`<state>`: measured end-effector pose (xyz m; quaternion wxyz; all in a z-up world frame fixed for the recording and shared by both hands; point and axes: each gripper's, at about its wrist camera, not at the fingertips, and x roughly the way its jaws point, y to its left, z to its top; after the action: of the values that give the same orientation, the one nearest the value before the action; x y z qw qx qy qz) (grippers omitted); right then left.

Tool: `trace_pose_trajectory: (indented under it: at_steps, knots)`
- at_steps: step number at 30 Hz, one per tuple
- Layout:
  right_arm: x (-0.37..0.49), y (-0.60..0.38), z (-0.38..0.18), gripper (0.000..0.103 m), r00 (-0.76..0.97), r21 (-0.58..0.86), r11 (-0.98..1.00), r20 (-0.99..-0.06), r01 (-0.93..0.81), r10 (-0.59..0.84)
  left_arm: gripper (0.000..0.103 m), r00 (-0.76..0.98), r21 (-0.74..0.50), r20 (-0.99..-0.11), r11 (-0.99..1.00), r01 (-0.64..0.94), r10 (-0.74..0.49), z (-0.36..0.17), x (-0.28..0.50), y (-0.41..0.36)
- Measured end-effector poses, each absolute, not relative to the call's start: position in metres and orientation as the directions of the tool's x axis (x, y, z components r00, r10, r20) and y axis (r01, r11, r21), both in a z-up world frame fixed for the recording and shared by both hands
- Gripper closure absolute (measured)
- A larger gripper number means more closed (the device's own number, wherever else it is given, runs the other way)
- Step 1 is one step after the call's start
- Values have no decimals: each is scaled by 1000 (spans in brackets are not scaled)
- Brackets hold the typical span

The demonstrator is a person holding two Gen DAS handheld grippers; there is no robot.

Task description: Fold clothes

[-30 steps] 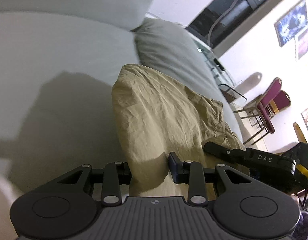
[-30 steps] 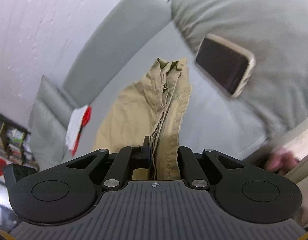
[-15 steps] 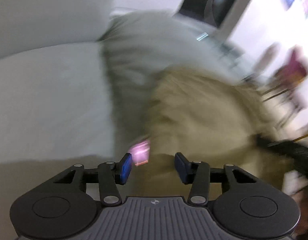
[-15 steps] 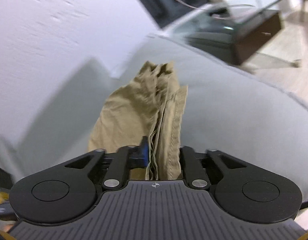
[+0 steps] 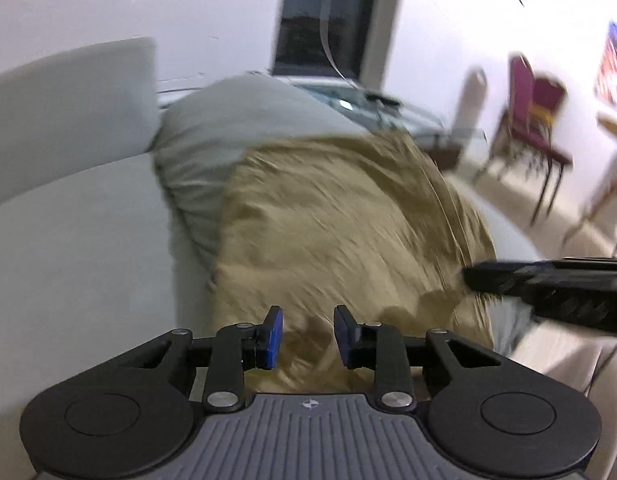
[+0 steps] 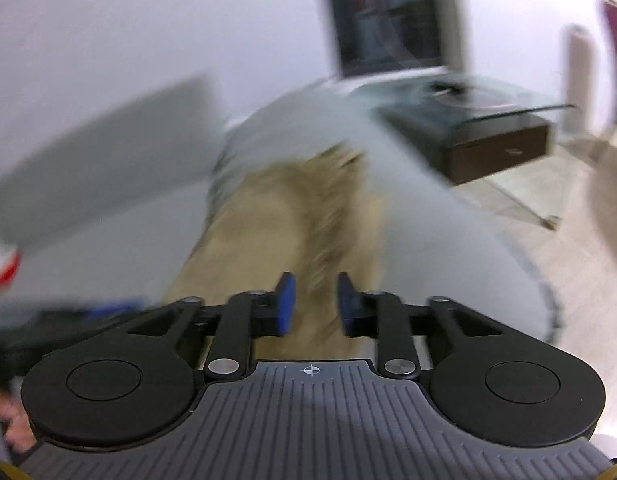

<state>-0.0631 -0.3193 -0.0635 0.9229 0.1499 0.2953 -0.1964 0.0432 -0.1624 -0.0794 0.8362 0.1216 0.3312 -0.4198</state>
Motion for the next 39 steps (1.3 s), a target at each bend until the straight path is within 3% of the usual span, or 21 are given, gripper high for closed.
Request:
trace_pose_trajectory:
  at_steps: [4, 8, 9, 12, 13, 17, 28, 39]
  knots:
    - [-56, -305, -90, 81, 617, 147, 861, -756, 487, -220, 78, 393, -46, -752, 637, 769, -529, -84, 24, -158]
    - [-77, -298, -88, 76, 527, 185, 841, -839, 508, -134, 76, 379, -51, -791, 668, 742, -481, -64, 4, -142]
    - [-85, -297, -80, 76, 537, 207, 835, -835, 509, -120, 67, 390, -48, -787, 678, 734, -478, -54, 0, -138]
    - [-105, -294, -41, 53, 600, 261, 830, -793, 492, -106, 42, 440, -41, -765, 717, 696, -471, -18, -11, -127]
    - [-110, -289, -24, 47, 625, 270, 835, -773, 480, -109, 38, 455, -45, -753, 728, 684, -475, -7, -16, -123]
    - [-131, -270, 32, 37, 683, 271, 859, -721, 434, -118, 23, 506, -66, -709, 761, 646, -491, 32, -35, -106]
    - [-164, -236, 109, 29, 701, 160, 902, -688, 401, -190, 10, 559, -96, -638, 775, 624, -529, 84, -66, -90]
    - [-175, -233, 115, 24, 685, 107, 907, -693, 406, -225, 8, 555, -86, -659, 784, 615, -508, 81, -70, -101]
